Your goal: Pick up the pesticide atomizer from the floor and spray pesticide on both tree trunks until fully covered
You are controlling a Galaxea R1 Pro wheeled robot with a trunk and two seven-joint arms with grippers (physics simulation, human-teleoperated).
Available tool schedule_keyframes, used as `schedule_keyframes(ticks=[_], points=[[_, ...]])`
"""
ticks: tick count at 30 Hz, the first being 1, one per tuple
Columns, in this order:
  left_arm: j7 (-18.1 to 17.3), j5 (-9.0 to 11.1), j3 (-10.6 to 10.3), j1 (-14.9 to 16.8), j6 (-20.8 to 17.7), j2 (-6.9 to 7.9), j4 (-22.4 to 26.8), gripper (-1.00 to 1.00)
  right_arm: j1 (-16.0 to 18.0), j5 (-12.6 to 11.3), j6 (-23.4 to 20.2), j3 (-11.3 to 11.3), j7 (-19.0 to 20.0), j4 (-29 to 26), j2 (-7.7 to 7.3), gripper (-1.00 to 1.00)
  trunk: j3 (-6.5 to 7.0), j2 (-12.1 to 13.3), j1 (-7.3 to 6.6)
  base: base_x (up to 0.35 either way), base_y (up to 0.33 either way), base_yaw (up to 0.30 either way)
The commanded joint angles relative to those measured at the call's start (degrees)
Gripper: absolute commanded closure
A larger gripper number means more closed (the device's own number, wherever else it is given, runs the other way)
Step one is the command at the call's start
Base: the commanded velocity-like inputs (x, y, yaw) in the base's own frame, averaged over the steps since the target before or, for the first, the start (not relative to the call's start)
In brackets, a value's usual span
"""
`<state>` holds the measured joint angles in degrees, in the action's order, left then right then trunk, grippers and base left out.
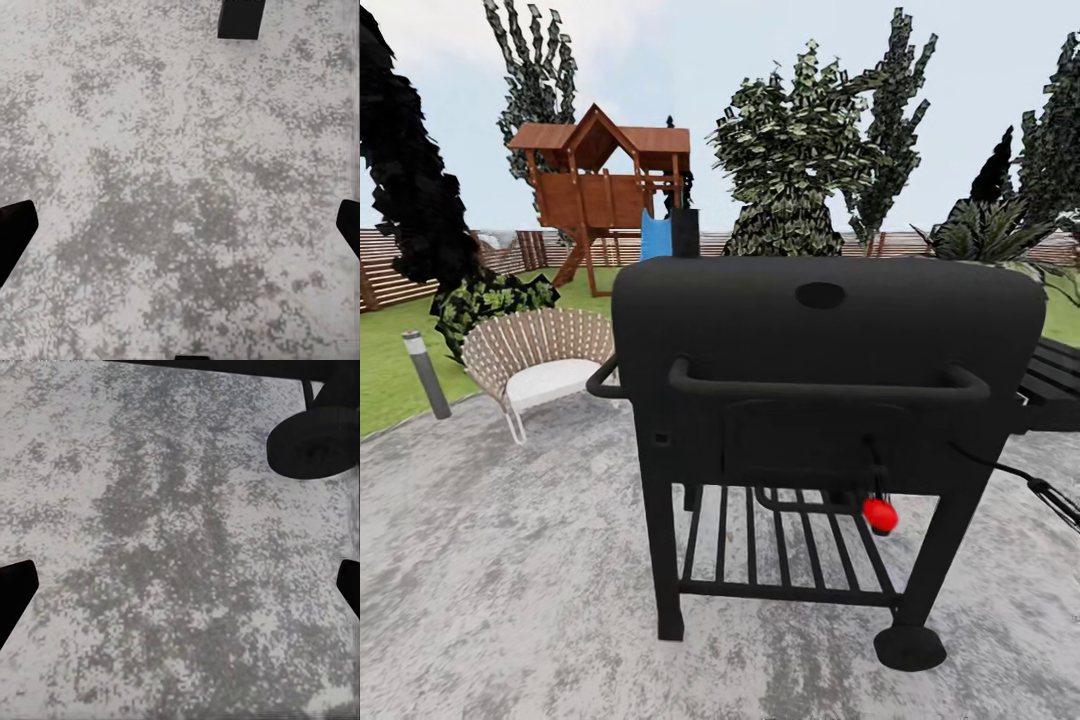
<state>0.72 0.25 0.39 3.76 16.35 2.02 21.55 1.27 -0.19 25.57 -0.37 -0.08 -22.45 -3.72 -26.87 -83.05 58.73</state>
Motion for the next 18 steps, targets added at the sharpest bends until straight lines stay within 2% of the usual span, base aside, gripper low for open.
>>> schedule_keyframes(ticks=[1,18], points=[[0.1,0.0,0.0,0.0,0.2,-0.01,0.0,-1.0,0.0,0.0,0.2,0.0,0.0,0.0,0.02,-1.0,-0.06,0.0,0.0,0.0,0.0,-0.287],[0.0,0.0,0.0,0.0,0.2,-0.09,0.0,-1.0,0.0,-0.1,0.2,-0.2,0.0,-0.2,-0.12,-1.0,-0.06,0.0,0.0,0.0,0.0,-0.299]])
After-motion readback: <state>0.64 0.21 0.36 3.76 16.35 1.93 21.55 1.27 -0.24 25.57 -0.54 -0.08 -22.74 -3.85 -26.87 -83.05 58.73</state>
